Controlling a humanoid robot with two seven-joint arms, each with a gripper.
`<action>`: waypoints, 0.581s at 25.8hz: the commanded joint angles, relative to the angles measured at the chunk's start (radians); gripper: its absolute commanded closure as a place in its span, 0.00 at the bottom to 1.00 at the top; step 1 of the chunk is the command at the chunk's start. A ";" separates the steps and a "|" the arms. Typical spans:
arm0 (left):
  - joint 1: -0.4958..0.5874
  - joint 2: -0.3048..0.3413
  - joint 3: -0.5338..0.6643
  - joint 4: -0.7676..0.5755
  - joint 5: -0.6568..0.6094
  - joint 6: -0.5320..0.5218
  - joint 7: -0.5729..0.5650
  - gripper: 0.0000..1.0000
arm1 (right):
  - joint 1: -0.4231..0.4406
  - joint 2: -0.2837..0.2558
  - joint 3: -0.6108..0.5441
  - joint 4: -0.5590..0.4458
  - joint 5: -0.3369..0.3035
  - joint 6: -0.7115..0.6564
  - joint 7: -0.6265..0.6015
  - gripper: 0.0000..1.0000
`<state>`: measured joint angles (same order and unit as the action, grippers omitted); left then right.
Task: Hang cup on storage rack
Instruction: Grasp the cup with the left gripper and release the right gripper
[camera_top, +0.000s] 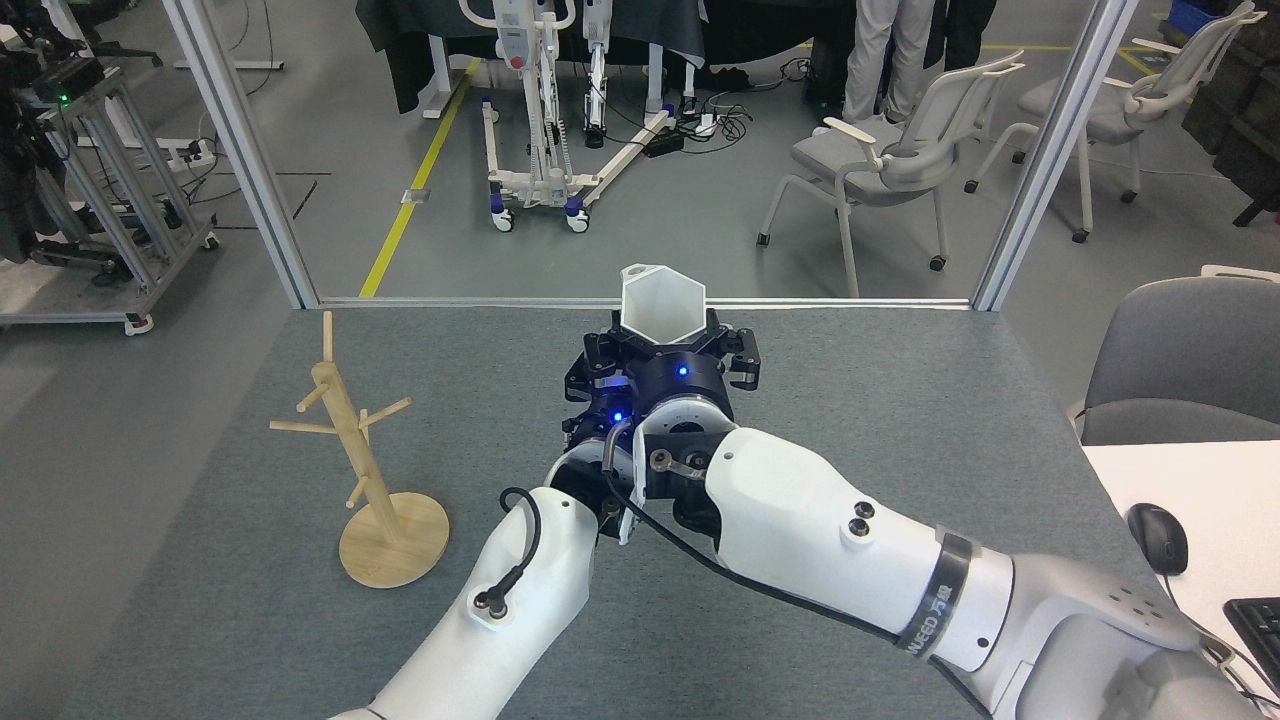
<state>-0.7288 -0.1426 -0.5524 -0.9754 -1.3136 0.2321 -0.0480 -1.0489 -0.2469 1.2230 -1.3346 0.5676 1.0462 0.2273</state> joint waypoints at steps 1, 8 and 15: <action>0.005 0.000 -0.003 -0.002 -0.007 -0.014 0.000 0.88 | 0.020 0.021 -0.036 0.003 0.038 0.001 -0.005 0.01; 0.009 0.000 -0.004 -0.023 -0.010 -0.045 0.007 0.91 | 0.102 -0.023 -0.186 -0.161 0.170 -0.034 -0.003 0.01; 0.043 0.011 -0.006 -0.101 -0.098 -0.163 0.014 0.91 | 0.109 -0.072 -0.442 -0.175 0.172 -0.244 -0.017 0.01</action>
<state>-0.6994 -0.1376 -0.5578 -1.0391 -1.3614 0.1041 -0.0342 -0.9488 -0.2966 0.9072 -1.5175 0.7379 0.9068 0.2198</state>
